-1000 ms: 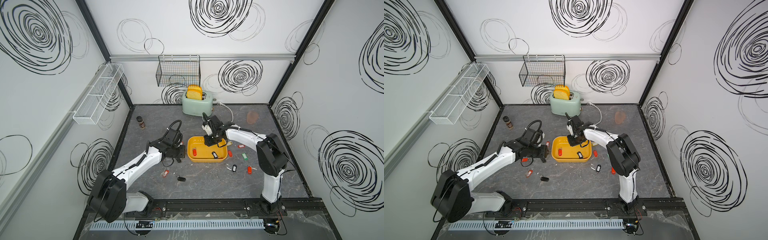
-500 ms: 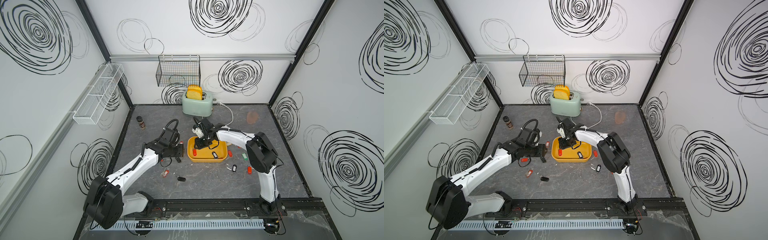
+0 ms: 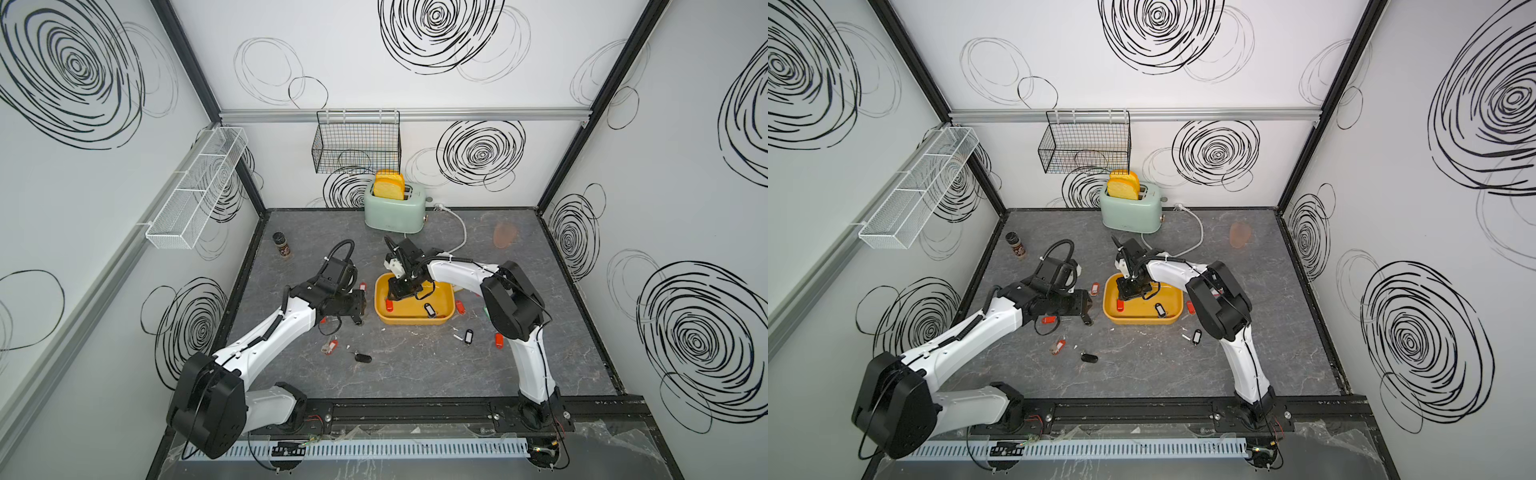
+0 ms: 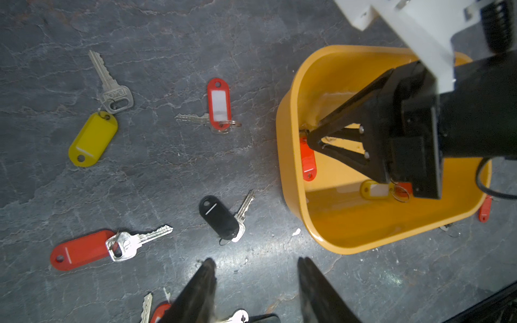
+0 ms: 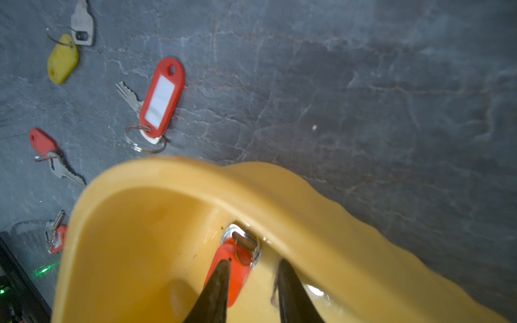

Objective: Take the keys out of the storage box
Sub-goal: Pick up the key from the storage box.

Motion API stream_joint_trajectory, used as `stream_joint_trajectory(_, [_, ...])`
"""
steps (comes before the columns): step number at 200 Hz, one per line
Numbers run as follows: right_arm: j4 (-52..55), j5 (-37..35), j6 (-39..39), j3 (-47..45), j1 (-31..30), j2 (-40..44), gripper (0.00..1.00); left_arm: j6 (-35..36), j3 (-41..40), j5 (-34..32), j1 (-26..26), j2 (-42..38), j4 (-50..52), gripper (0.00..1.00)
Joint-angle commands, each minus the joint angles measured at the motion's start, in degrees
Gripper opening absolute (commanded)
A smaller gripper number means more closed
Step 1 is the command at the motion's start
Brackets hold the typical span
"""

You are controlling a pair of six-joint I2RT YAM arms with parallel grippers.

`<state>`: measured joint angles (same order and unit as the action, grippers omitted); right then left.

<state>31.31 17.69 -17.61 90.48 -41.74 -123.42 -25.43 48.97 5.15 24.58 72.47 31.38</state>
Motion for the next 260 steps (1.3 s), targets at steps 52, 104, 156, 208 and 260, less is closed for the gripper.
stream_joint_trajectory(52, [1.34, 1.69, 0.21, 2.38, -0.28, -2.54, 0.24, 0.47, -1.70, -0.08, -0.71, -2.06, 0.18, 0.52])
stream_joint_trajectory(104, [1.53, 1.89, 0.37, 3.29, -0.28, -3.24, 0.04, 0.47, -1.84, -0.14, -0.80, -2.23, 0.26, 0.52])
stream_joint_trajectory(156, [2.22, -0.12, 0.32, 2.79, -0.13, -0.64, 0.00, 0.47, -1.73, 0.08, -0.84, -2.11, -0.07, 0.52])
stream_joint_trajectory(208, [2.39, -4.11, 0.19, -0.60, 1.16, 7.60, 0.00, 0.29, -0.31, 0.52, -0.49, -1.38, -1.21, 0.52])
stream_joint_trajectory(260, [1.43, -6.54, -0.58, -7.66, 4.96, 18.54, 0.00, 0.21, 2.21, 0.48, 2.90, 0.45, -2.67, 0.52])
